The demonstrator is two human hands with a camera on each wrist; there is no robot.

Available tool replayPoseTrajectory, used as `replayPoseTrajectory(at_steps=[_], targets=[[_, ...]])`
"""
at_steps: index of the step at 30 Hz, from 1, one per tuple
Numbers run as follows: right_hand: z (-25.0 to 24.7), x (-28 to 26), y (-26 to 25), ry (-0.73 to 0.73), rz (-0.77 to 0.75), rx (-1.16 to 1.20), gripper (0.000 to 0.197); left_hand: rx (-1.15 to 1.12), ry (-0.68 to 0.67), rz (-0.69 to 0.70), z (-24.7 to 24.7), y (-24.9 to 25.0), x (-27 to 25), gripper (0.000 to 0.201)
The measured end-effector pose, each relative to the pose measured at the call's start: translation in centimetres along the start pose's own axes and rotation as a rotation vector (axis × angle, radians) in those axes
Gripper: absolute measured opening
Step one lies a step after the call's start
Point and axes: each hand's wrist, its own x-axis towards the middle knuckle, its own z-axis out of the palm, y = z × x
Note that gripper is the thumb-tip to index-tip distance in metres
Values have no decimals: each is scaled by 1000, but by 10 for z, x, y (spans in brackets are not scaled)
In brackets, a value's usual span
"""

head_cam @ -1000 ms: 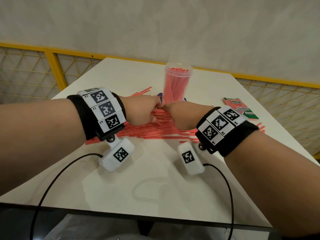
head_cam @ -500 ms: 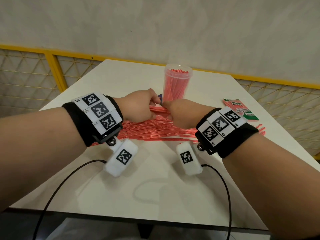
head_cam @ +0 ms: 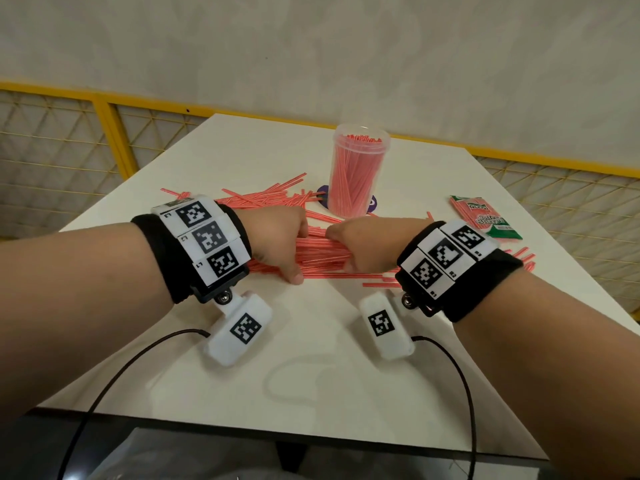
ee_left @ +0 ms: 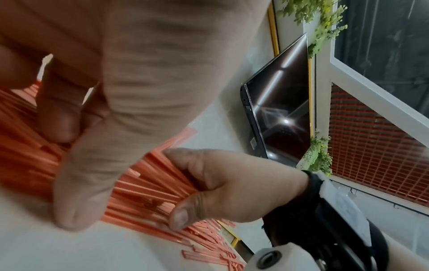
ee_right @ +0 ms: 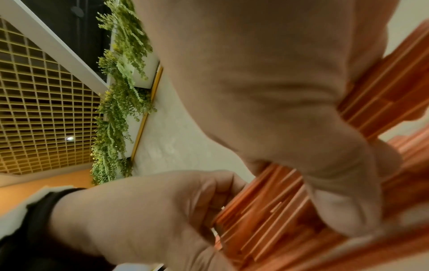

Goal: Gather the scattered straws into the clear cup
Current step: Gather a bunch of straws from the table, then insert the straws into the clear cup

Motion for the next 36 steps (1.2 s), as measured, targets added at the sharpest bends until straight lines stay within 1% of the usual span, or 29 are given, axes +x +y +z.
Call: replayPoseTrajectory(at_steps=[3,5,9,12,15,18,20,24,26,27,29,31,34,35,36], targets=[[4,1,-2,-16,-5,12,49,49,20,26,1,1,2,66],[5,2,-2,-1,-10,6,53,89,31,43,1,1,3,60],[5,4,-5,48,-24,-8,45,123,55,87,1,3,4,49],[4,5,-5,32,-12,-20,38,108,57,100,1,3,3,43],[3,3,-1,41,13,-21,34,-4,90,93,-4,1,2,40],[-4,0,7,84,51,11,33,-150,163,63,-15,-2,0,49],[-10,-2,11,108,78,35,33,-226,227,59,-22,-4,-2,48],[-20,-4,16,189,96,114,30,-370,304,74,-27,-2,-3,26],[-24,-3,16,218,89,155,31,-530,322,94,-27,2,-4,15],[-25,-2,16,231,80,177,31,-601,342,102,-27,4,-5,12],[-26,-1,16,248,58,234,29,-679,396,111,-28,6,-5,16],[-28,0,17,264,29,293,24,-705,432,106,-30,8,-6,26],[-31,0,21,304,18,342,20,-759,435,66,-33,7,-6,61],[-31,0,23,319,23,340,19,-782,431,45,-33,6,-5,69],[-32,-1,24,338,28,337,18,-793,422,19,-33,5,-5,73]])
